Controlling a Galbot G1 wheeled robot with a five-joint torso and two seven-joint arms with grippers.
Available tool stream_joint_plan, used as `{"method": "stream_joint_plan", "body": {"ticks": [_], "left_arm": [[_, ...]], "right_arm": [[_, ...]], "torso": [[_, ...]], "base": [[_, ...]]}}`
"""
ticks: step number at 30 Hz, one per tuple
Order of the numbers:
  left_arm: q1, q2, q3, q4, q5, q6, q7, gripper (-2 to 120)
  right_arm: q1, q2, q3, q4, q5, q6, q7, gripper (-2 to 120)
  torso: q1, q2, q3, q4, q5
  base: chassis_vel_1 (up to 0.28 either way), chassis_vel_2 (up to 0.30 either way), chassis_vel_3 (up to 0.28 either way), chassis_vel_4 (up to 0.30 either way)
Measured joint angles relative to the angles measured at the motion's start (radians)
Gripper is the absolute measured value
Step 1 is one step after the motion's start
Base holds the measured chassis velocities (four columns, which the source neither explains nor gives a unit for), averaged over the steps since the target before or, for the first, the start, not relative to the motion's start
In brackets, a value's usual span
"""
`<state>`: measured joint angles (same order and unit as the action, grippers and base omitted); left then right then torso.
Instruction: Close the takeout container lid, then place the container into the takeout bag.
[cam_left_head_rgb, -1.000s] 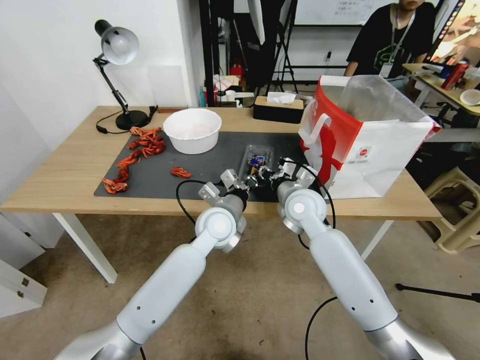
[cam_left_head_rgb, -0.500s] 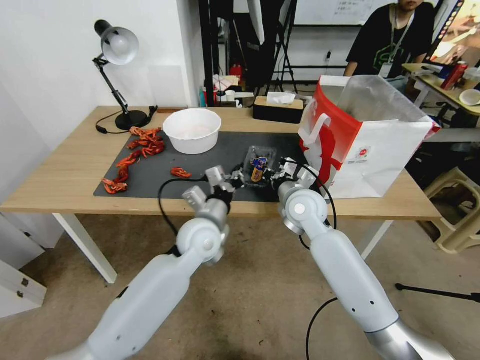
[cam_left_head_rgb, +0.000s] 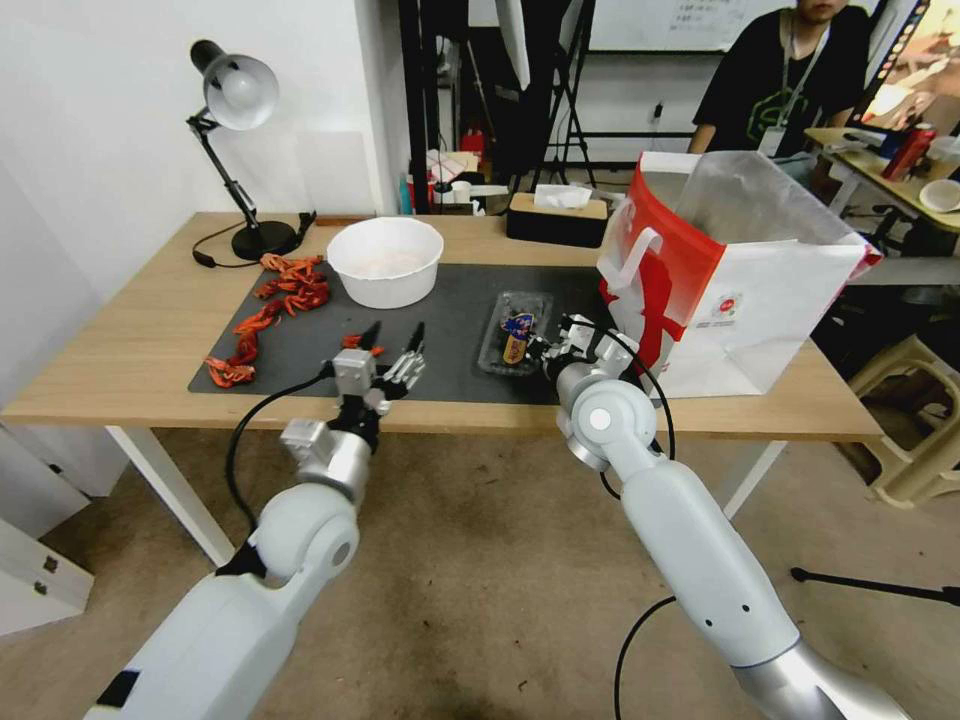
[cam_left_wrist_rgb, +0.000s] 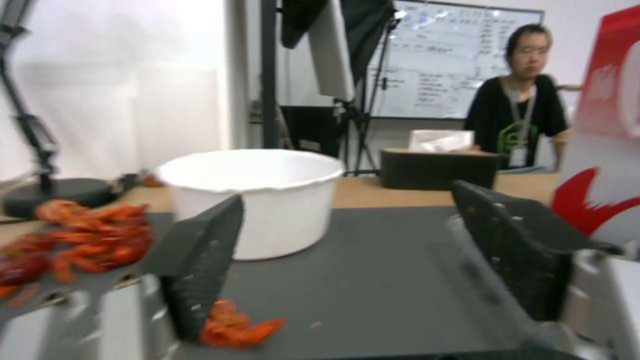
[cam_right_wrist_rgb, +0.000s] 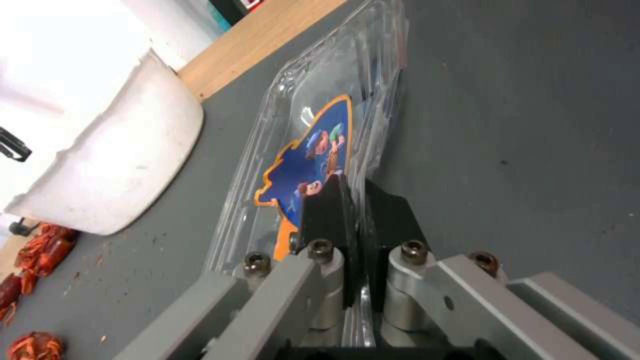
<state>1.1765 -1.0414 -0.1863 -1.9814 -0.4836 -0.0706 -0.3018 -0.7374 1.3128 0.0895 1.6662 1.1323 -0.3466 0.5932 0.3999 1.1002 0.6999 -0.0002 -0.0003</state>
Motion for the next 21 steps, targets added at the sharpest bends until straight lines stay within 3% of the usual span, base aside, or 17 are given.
{"method": "stream_joint_plan", "body": {"ticks": [3, 13, 21], "left_arm": [[0.105, 0.013, -0.071, -0.011, 0.029, -0.034, 0.001, 99], [0.308, -0.029, -0.172, 0.002, 0.119, -0.157, 0.010, 100], [0.354, -0.043, -0.187, 0.013, 0.126, -0.181, 0.010, 100]], "right_arm": [[0.000, 0.000, 0.001, 0.004, -0.002, 0.001, -0.001, 0], [0.001, -0.004, 0.004, 0.014, 0.000, 0.002, -0.007, 0], [0.005, -0.009, 0.004, 0.035, 0.008, 0.002, -0.008, 0]], "torso": [[0.000, 0.000, 0.000, 0.0003, 0.0001], [0.000, 0.000, 0.000, 0.0002, 0.0002], [0.000, 0.000, 0.000, 0.0003, 0.0003]], "base": [[0.000, 0.000, 0.000, 0.000], [0.000, 0.000, 0.000, 0.000], [0.000, 0.000, 0.000, 0.000]]}}
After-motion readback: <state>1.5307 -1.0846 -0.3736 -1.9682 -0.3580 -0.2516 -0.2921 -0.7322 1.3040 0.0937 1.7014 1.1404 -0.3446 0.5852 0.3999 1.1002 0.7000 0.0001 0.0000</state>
